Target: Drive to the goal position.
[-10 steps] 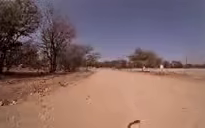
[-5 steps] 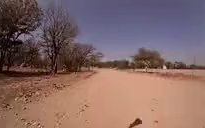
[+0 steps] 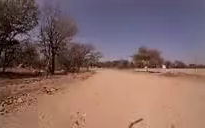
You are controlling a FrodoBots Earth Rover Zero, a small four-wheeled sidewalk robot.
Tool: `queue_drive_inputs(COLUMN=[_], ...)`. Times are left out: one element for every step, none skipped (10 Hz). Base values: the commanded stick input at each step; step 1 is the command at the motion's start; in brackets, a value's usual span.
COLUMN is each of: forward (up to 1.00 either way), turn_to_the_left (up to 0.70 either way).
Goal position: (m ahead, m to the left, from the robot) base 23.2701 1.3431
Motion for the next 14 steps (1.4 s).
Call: queue_drive_inputs(forward=[1.00, 1.00, 1.00, 1.00, 1.00, 1.00, 1.00, 1.00, 1.00, 1.00, 1.00, 1.00, 1.00, 1.00], turn_to_the_left=[0.00, 0.00, 0.00, 0.00, 0.00, 0.00, 0.00, 0.00, 0.00, 0.00, 0.00, 0.00, 0.00, 0.00])
